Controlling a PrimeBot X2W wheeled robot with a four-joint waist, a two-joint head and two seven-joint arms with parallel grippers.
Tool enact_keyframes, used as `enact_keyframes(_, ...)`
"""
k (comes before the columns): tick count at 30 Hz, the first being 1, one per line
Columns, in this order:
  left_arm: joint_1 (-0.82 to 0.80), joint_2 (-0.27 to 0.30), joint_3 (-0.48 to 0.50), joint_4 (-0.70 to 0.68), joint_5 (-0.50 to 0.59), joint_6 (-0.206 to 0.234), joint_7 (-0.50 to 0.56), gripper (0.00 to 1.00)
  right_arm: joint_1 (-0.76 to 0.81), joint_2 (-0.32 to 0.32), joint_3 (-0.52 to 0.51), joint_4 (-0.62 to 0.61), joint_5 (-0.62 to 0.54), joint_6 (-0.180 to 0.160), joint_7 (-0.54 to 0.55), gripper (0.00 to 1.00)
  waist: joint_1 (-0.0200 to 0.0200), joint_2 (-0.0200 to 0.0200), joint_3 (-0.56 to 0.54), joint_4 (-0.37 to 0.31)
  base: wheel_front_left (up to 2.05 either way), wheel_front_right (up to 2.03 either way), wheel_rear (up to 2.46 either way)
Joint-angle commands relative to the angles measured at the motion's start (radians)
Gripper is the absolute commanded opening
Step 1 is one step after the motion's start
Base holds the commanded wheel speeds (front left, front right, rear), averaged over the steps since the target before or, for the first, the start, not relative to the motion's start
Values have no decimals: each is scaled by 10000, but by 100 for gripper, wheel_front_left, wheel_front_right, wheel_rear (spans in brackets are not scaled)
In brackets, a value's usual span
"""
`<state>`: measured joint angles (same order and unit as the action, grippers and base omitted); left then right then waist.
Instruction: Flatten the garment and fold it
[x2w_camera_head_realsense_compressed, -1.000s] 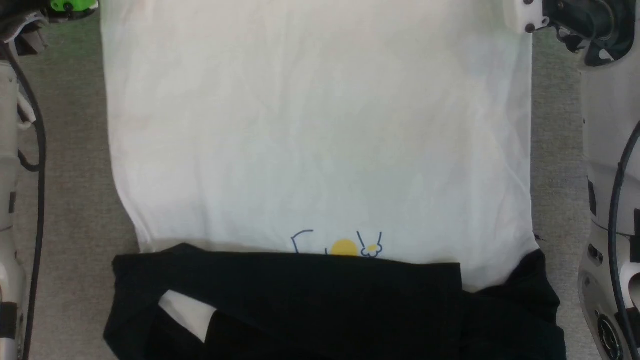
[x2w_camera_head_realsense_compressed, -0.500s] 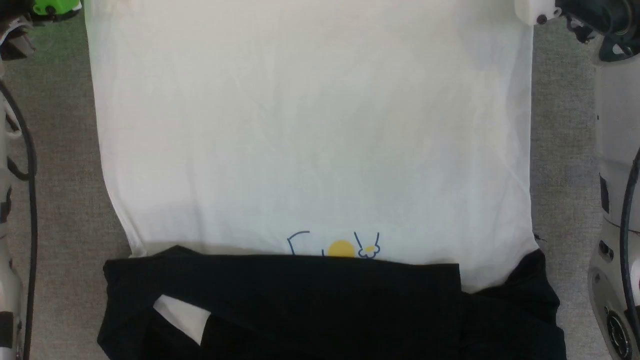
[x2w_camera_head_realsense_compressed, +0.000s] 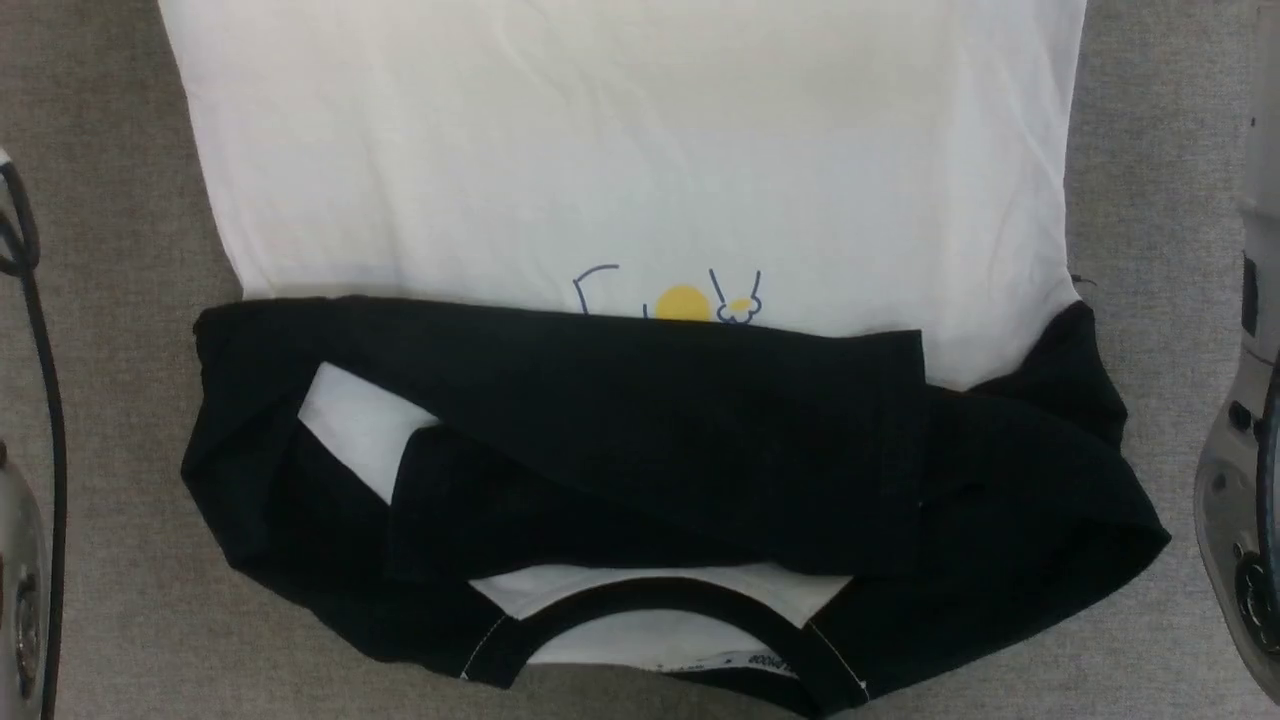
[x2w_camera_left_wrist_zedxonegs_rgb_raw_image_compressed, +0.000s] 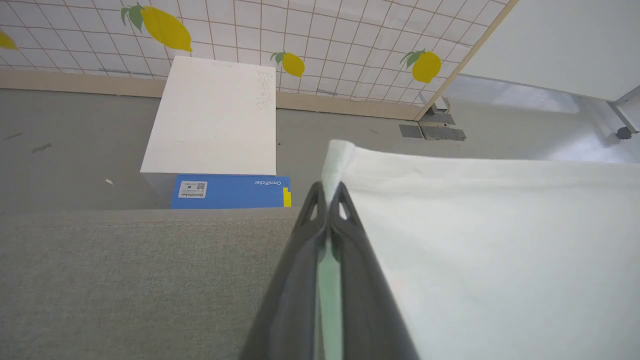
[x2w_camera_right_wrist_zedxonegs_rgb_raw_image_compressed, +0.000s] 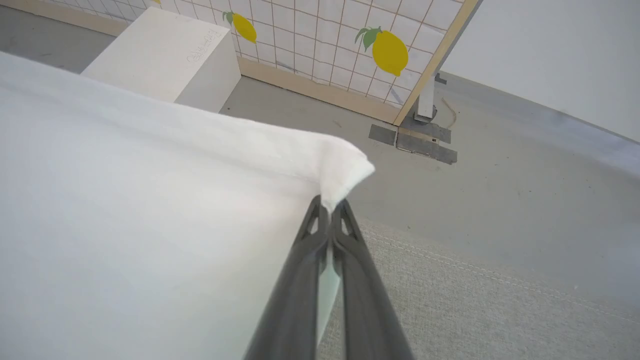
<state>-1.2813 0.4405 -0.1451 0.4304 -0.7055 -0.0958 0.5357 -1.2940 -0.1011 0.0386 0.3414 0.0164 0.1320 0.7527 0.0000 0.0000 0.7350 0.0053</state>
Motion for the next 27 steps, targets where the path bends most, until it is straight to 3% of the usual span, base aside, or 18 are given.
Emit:
enact_keyframes(1, -182, 12, -40, 212, 56, -68, -140, 0, -137, 47, -44, 183, -56, -13, -159, 0, 0, 0, -38, 7, 0, 0, 0)
enact_keyframes(4, -191, -75, -178, 616, -7, -177, -439, 0, -167, 105, -77, 531, 20, -13, -394, 0, 0, 0, -147, 58, 0, 0, 0)
enact_keyframes(11, 1100, -424, -998, 542, -939, -342, -1853, 0, 1078, -17, -118, 1018, 1063, -13, -1262, 0, 0, 0, -1733, 423, 0, 0, 0)
enact_keyframes(23, 4771, 136, -1651, -602, -2303, -343, -3102, 0, 4963, -440, -549, 362, 2959, -13, -1679, 0, 0, 0, -5083, 692, 0, 0, 0)
enact_keyframes(27, 6171, -26, -1739, -1225, -2569, -21, -3062, 0, 6443, -385, -679, -110, 3301, -13, -1519, 0, 0, 0, -5903, 753, 0, 0, 0)
